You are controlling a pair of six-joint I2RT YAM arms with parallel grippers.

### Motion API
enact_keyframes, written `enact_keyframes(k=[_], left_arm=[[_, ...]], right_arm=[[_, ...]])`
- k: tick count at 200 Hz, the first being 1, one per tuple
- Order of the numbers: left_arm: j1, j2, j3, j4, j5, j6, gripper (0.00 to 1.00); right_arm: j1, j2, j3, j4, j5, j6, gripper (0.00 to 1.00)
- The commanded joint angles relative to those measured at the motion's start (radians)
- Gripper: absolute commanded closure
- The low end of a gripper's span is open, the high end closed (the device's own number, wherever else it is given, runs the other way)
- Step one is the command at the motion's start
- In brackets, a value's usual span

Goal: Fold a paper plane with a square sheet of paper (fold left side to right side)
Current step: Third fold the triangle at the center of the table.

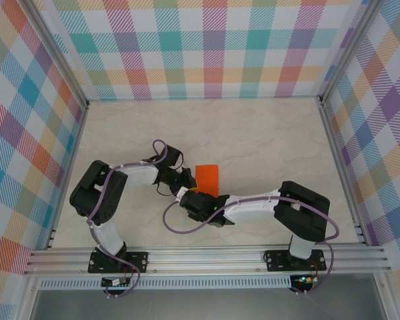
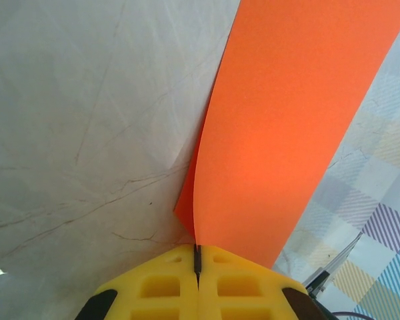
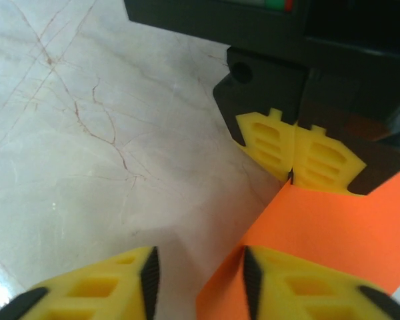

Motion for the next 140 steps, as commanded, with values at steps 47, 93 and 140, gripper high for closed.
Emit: enact_keyframes(k=[47,93,140], left_arm=[[-0.013,-0.020,0.043,-0.040,-0.011,0.020,1.00],[-0.003,-0.066,0.073,-0.121,-0.042,0.079,0.72],[0.074,-0.135,0.115,-0.250,-0.012,0.179,0.46]], right_arm=[[0.003,-0.057,-0.035,-0.018,0.004,0.003,0.95],[-0.001,-0.069,-0.063,-0.020,-0.018,0.042,1.00],[-0.014,-0.080,-0.077,-0.020,-0.056,0.069,1.00]])
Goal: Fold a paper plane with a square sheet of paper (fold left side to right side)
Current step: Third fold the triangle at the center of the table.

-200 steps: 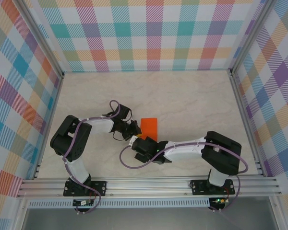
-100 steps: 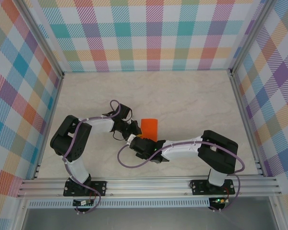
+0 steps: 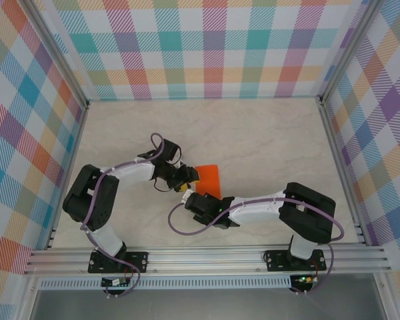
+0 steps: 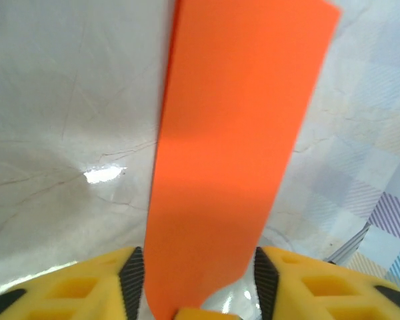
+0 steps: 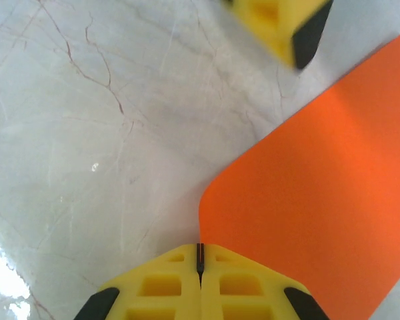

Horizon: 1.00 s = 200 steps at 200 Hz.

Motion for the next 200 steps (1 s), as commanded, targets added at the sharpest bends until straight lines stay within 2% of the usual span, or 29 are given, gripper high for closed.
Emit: enact_keyframes(k=[1,33,72,91,152,200], left_arm=[[0.041,-0.051,0.049,-0.101,0.011,0.077,0.45],[0.056,-0.033,0.123,-0.115,0.020,0.108,0.46],[0.008,0.149,0.267,-0.064,0.091,0.118,0.69],[-0.020,0.246,0.335,-0.055,0.104,0.118,0.76],[-0.075,0.428,0.467,-0.069,0.083,0.123,0.82],[-0.078,0.483,0.466,-0.097,0.051,0.149,0.85]], right_arm=[[-0.007,-0.033,-0.007,-0.009,-0.028,0.032,1.00],[-0.013,-0.038,-0.005,-0.006,-0.040,0.042,1.00],[-0.021,-0.035,0.001,-0.005,-0.044,0.058,1.00],[-0.023,-0.033,0.000,-0.009,-0.045,0.063,1.00],[-0.031,-0.036,0.001,-0.007,-0.069,0.079,1.00],[-0.083,-0.079,0.006,-0.022,-0.196,0.103,1.00]])
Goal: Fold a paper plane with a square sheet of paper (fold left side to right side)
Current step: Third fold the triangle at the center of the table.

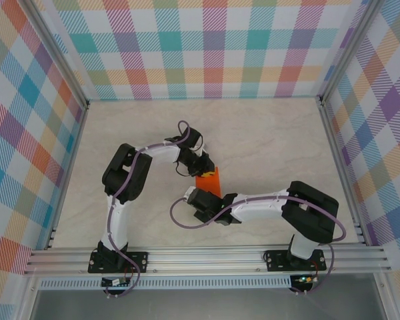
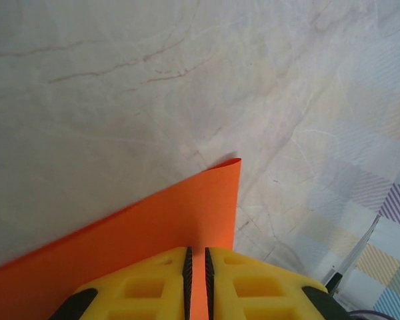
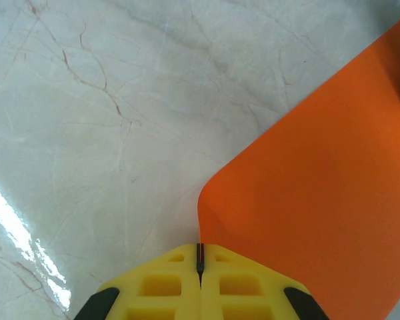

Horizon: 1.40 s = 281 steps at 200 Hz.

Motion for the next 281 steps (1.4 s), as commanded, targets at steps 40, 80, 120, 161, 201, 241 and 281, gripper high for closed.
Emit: enact_keyframes(k=[40,80,120,161,201,241,281], left_arm=[[-0.008,0.057,0.005,-0.053,-0.032,0.045,0.88],[-0.008,0.068,-0.004,-0.056,-0.041,0.052,0.89],[-0.011,0.069,-0.004,-0.058,-0.044,0.057,0.90],[-0.013,0.072,0.004,-0.069,-0.047,0.066,0.92],[-0.013,0.082,0.012,-0.077,-0.055,0.069,0.93],[-0.016,0.087,0.017,-0.081,-0.055,0.069,0.94],[-0.020,0.084,0.025,-0.087,-0.056,0.071,0.94]], right_arm=[[-0.107,-0.093,0.001,-0.020,-0.256,0.069,1.00],[-0.204,-0.122,-0.038,-0.009,-0.396,0.132,1.00],[-0.294,-0.133,-0.086,0.016,-0.483,0.192,1.00],[-0.377,-0.120,-0.089,0.023,-0.537,0.248,1.00],[-0.437,-0.089,-0.069,0.006,-0.597,0.261,1.00],[-0.475,-0.050,-0.043,0.000,-0.626,0.264,1.00],[-0.492,-0.029,-0.028,-0.012,-0.611,0.267,1.00]])
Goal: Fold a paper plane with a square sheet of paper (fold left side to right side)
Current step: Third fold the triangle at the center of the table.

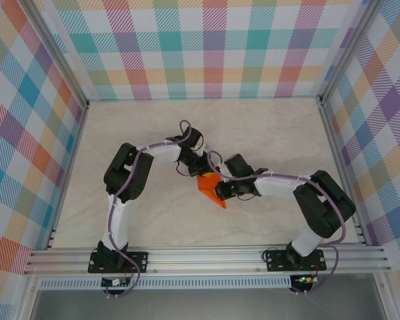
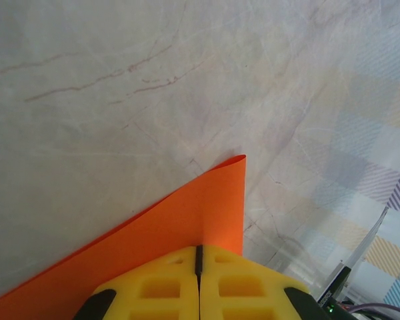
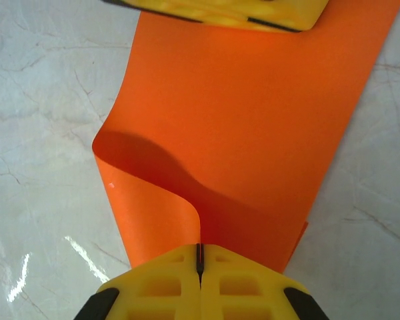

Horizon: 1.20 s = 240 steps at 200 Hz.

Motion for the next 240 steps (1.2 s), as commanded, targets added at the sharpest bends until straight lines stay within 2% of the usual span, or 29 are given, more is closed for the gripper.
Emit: enact_keyframes(k=[1,240], left_arm=[[-0.020,0.063,-0.003,-0.062,-0.061,0.023,0.94],[-0.023,0.066,0.001,-0.068,-0.073,0.023,0.97]], right_arm=[[-0.009,0.013,0.026,-0.011,-0.019,0.011,1.00],[-0.035,0.066,0.066,-0.062,0.034,0.024,1.00]])
